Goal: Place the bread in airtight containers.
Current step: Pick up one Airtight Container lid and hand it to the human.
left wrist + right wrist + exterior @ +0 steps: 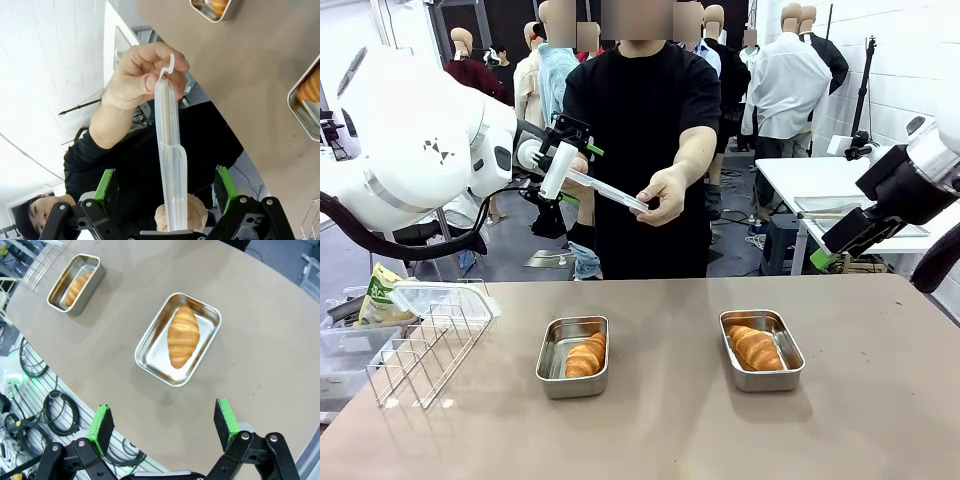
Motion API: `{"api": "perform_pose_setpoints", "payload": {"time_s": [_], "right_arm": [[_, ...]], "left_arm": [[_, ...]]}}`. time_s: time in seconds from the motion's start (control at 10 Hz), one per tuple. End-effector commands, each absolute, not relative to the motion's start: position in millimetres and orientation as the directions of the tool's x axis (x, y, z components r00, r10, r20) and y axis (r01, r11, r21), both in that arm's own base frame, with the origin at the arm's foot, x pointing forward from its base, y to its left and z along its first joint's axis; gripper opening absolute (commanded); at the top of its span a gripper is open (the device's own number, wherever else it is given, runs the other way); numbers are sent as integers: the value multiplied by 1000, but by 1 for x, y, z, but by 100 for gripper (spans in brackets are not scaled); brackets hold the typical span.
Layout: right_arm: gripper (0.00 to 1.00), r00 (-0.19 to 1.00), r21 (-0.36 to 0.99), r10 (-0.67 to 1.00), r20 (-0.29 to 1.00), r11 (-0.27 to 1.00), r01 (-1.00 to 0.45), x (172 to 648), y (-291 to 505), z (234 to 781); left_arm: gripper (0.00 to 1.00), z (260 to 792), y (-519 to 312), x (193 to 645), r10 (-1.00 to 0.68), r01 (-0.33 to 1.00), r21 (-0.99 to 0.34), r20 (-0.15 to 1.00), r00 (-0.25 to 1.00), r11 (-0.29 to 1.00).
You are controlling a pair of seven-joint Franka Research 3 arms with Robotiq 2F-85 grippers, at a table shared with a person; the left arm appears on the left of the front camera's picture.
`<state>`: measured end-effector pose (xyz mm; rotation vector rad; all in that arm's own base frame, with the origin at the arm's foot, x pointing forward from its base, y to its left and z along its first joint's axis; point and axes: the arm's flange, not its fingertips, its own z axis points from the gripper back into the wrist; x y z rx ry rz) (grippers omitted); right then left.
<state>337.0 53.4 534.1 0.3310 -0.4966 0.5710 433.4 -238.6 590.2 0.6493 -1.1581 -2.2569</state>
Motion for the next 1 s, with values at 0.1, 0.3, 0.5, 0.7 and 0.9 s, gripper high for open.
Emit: {"api": "perform_pose_setpoints", "payload": {"time_s": [0.1,0.3,0.5,0.7,0.9], "right_arm": [[100,731,175,425,533,790,-587,337,54,533],[100,731,175,425,533,790,-587,337,54,533],[100,731,175,425,533,790,-587,337,54,533],[100,731,175,425,533,790,-587,337,54,533],[100,731,175,425,533,790,-587,337,54,533]], "left_arm": [[100,590,-237,435,-637,229,834,-177,-750,-502],[100,590,-237,435,-637,229,834,-177,-750,-502],[100,590,-237,435,-637,229,834,-177,-750,-502],[100,590,-237,435,-637,229,834,-177,-750,-502],[100,590,-237,435,-637,229,834,-177,-750,-502]]}}
